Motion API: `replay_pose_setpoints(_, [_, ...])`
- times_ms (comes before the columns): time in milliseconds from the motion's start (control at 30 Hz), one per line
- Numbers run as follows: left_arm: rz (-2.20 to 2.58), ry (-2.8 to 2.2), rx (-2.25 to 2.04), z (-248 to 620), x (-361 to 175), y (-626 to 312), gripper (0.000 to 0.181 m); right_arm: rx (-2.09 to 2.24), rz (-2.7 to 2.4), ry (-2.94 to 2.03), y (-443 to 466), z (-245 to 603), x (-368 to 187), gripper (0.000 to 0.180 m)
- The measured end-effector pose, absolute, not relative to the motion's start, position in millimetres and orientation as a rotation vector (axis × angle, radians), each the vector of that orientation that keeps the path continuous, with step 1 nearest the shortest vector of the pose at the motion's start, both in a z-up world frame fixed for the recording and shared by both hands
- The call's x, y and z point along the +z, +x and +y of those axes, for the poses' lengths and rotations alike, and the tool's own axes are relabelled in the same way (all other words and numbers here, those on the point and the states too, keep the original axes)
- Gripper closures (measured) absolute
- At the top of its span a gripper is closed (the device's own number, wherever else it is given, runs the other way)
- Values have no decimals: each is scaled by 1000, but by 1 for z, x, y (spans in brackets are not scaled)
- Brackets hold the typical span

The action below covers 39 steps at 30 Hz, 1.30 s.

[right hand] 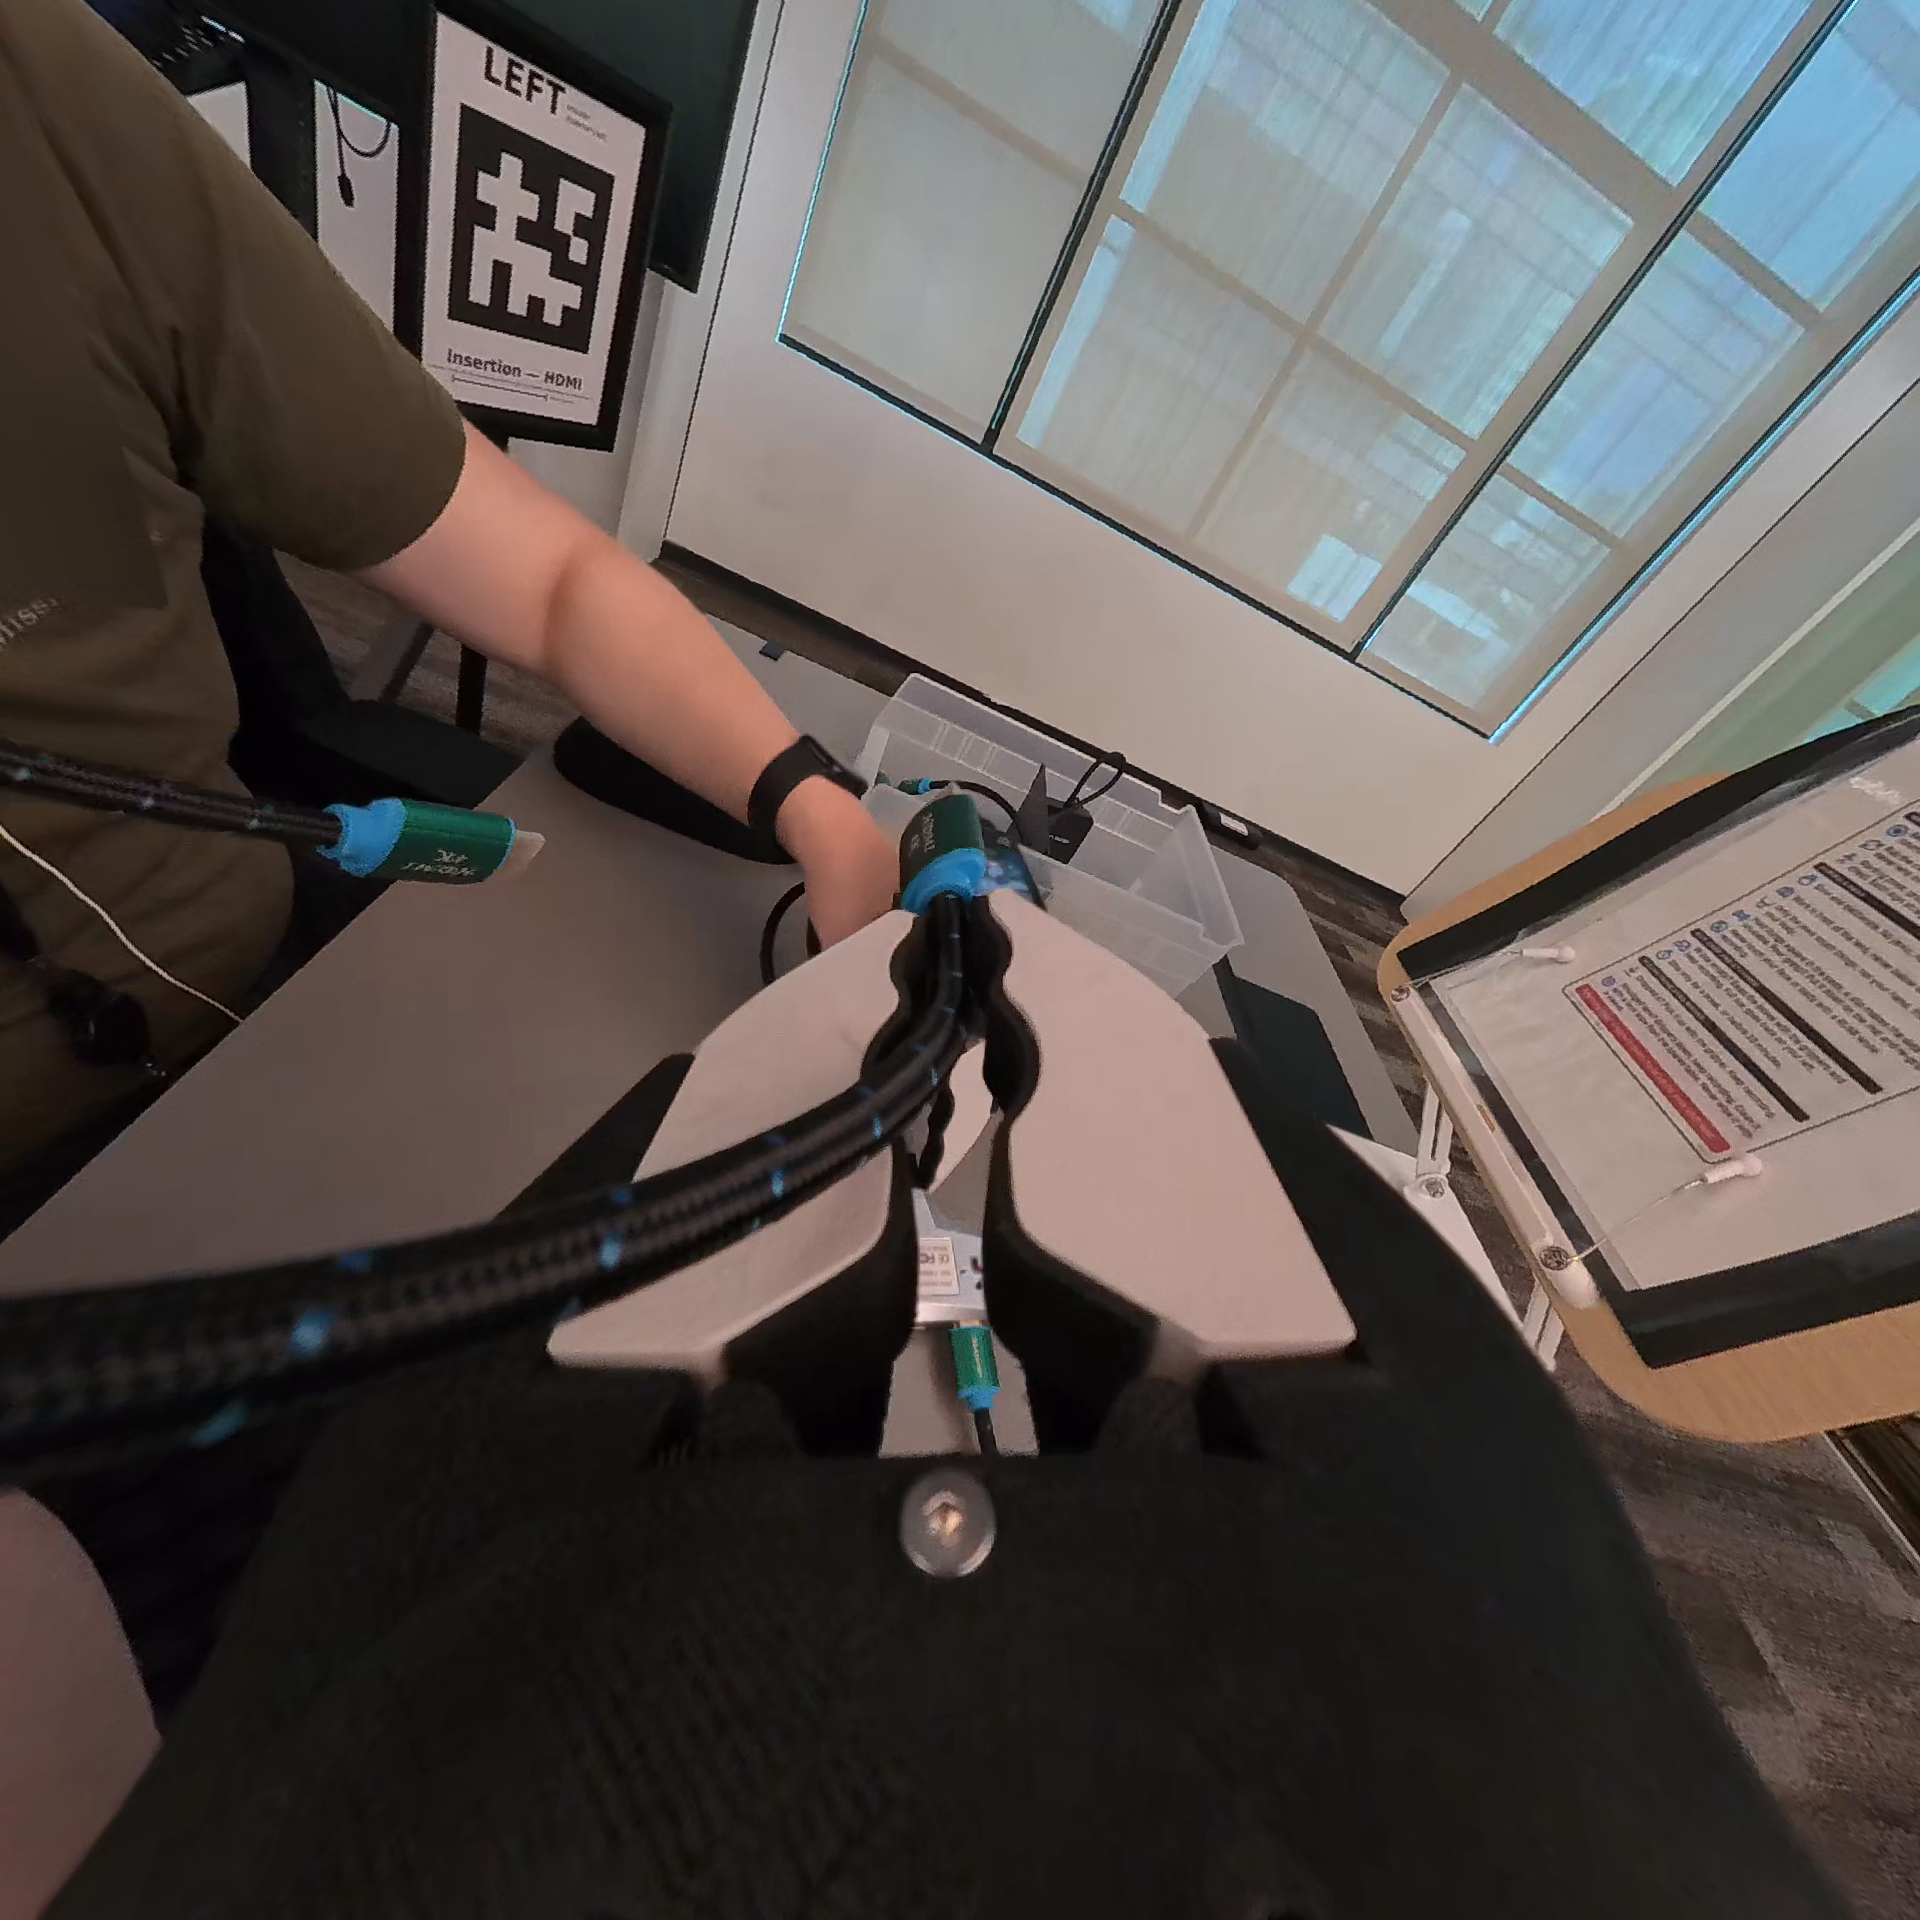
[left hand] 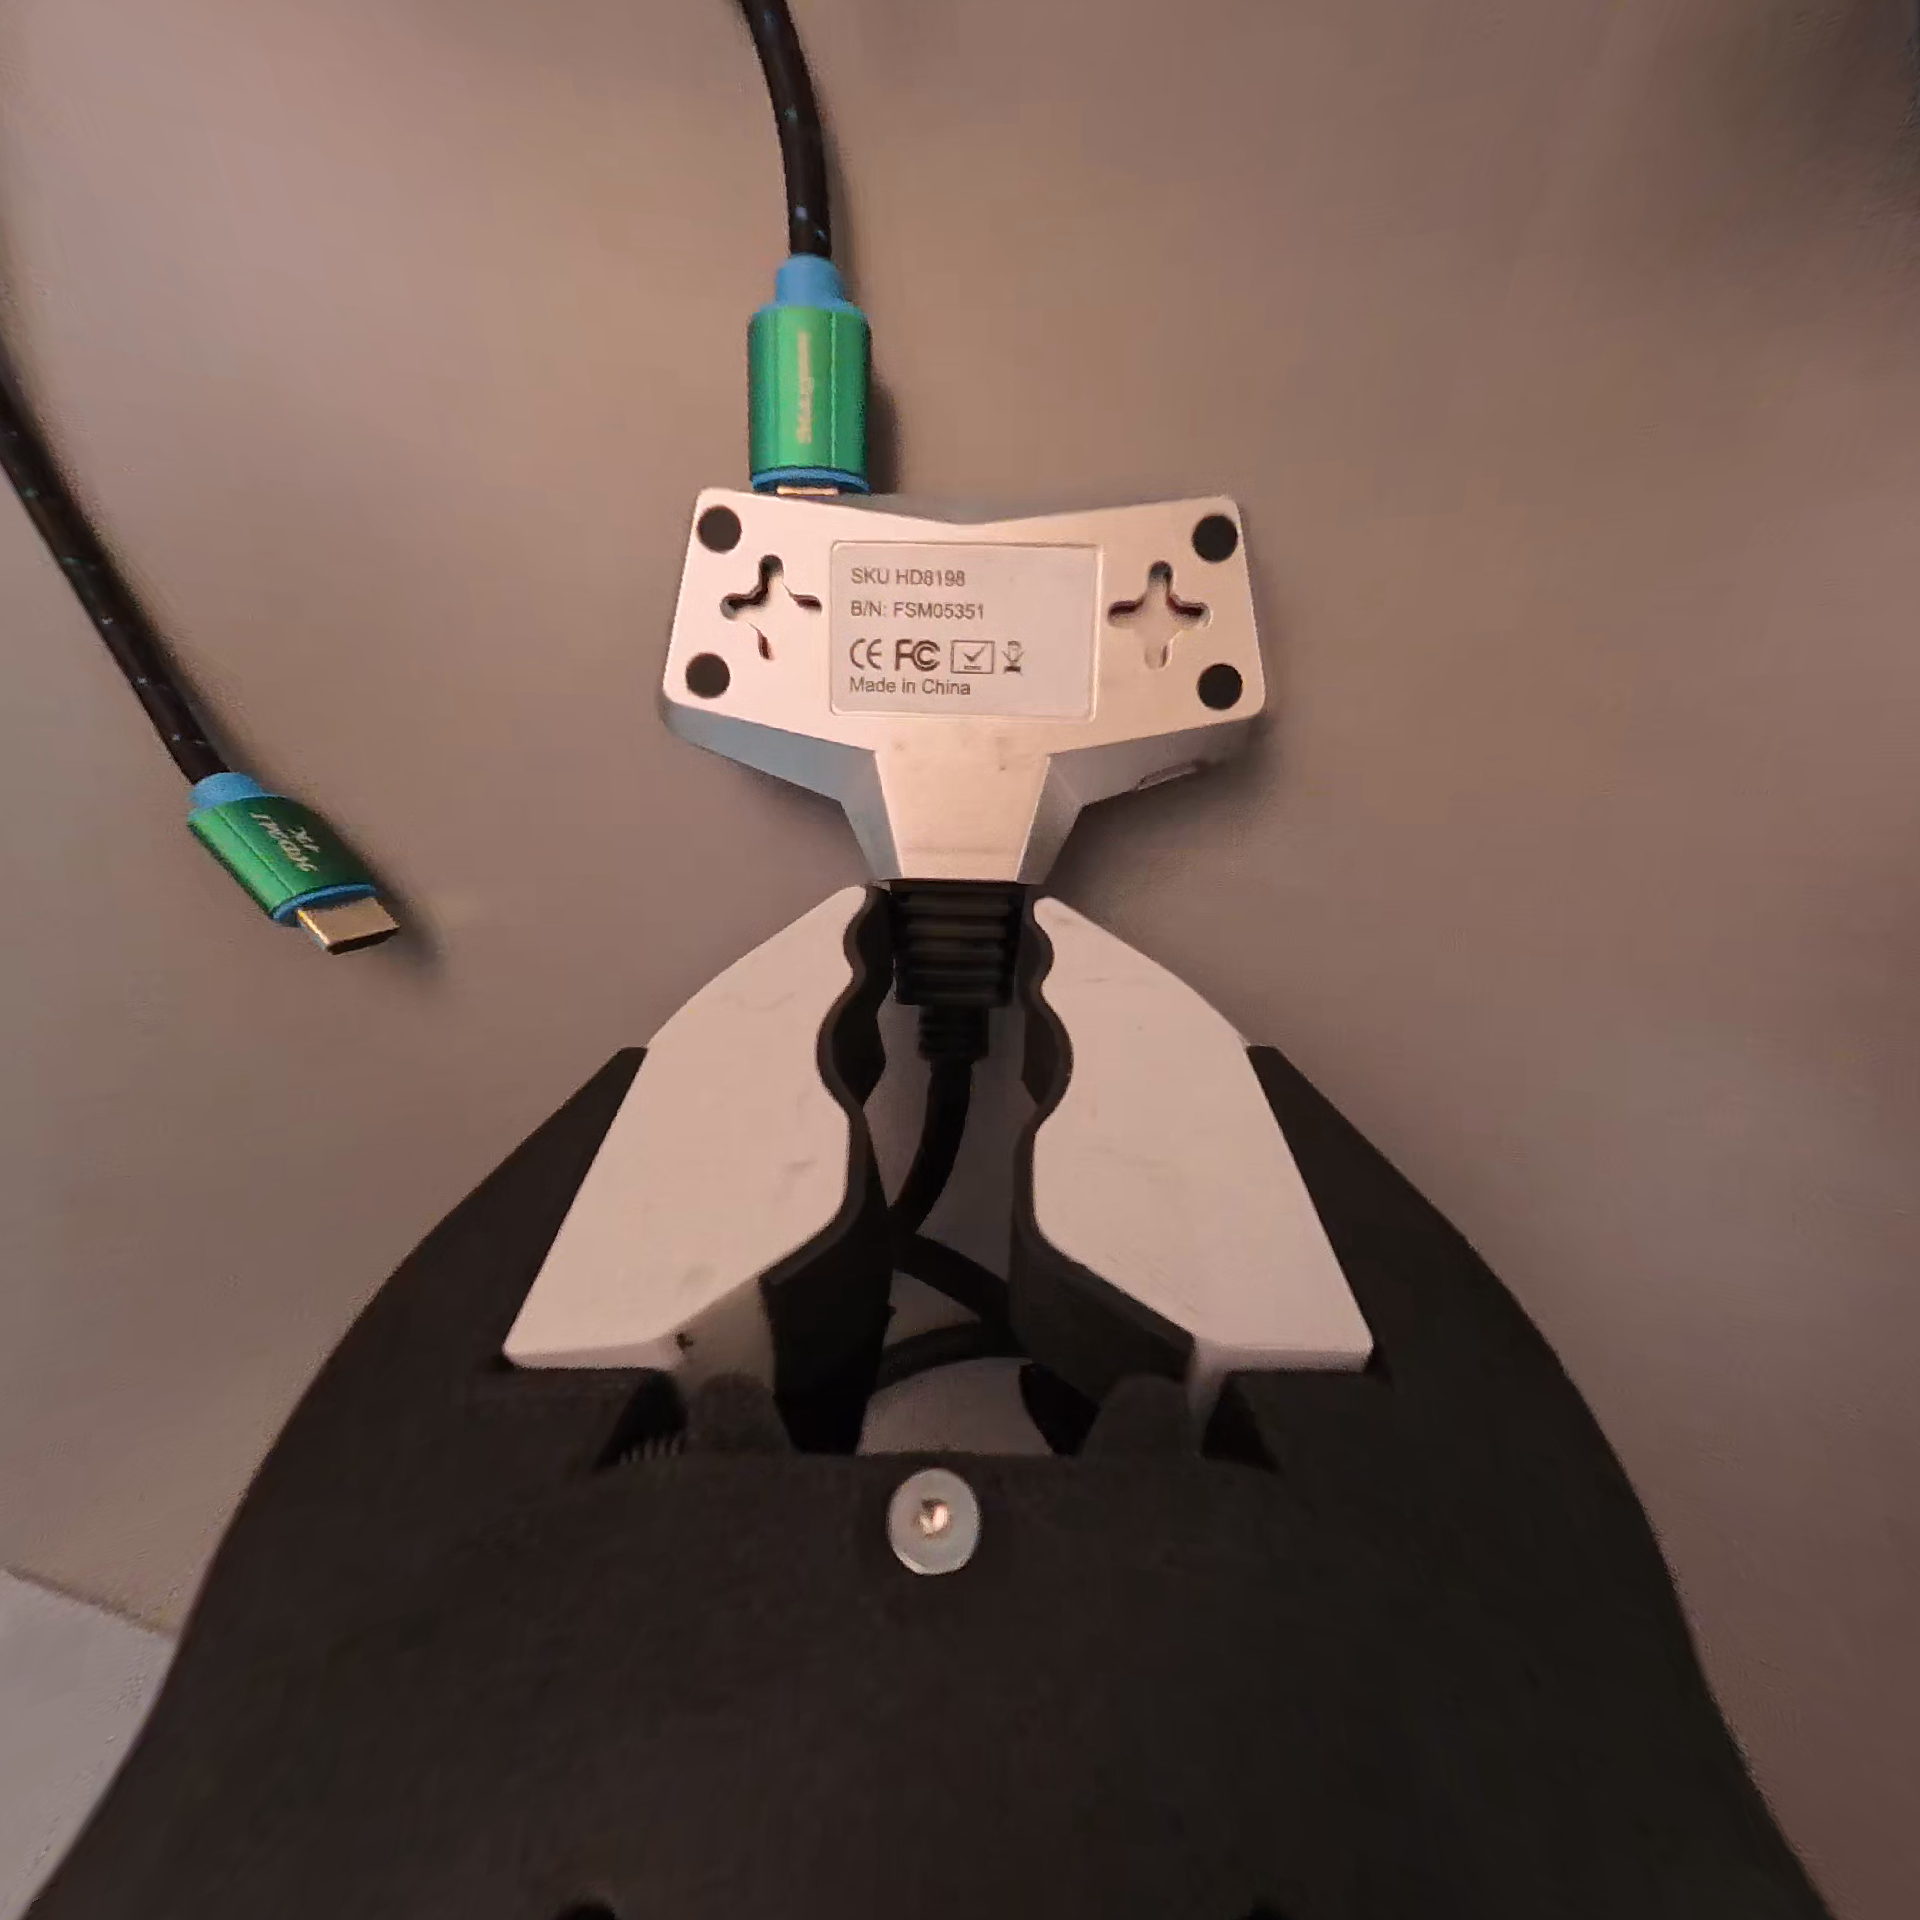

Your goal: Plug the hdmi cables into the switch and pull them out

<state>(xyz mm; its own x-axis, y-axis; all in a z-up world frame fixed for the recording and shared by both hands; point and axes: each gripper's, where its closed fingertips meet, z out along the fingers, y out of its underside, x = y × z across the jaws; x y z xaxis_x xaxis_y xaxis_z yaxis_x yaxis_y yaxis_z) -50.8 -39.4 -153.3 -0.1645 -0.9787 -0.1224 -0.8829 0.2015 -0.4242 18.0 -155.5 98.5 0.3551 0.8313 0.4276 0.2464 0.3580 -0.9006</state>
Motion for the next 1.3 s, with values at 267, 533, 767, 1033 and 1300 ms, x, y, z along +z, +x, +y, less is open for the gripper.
replay_pose_setpoints(267, [1564,-1340,-1184,-64,11,-36,118,395,-1209,-1162,5,-145,103,172])
replay_pose_setpoints(533, [1571,-1003,-1212,-125,103,-30,136,232,-1267,-1074,-29,-133,113,172])
replay_pose_setpoints(767, [1696,-937,-1214,-138,95,-35,170,189,-1318,-1010,-42,-131,110,172])
replay_pose_setpoints(1033, [1663,-900,-1097,-132,103,-40,170,133,-1279,-965,-46,-125,117,171])
replay_pose_setpoints(1300, [1509,-720,-533,-98,136,-65,170,153,-901,-1245,35,-94,121,162])
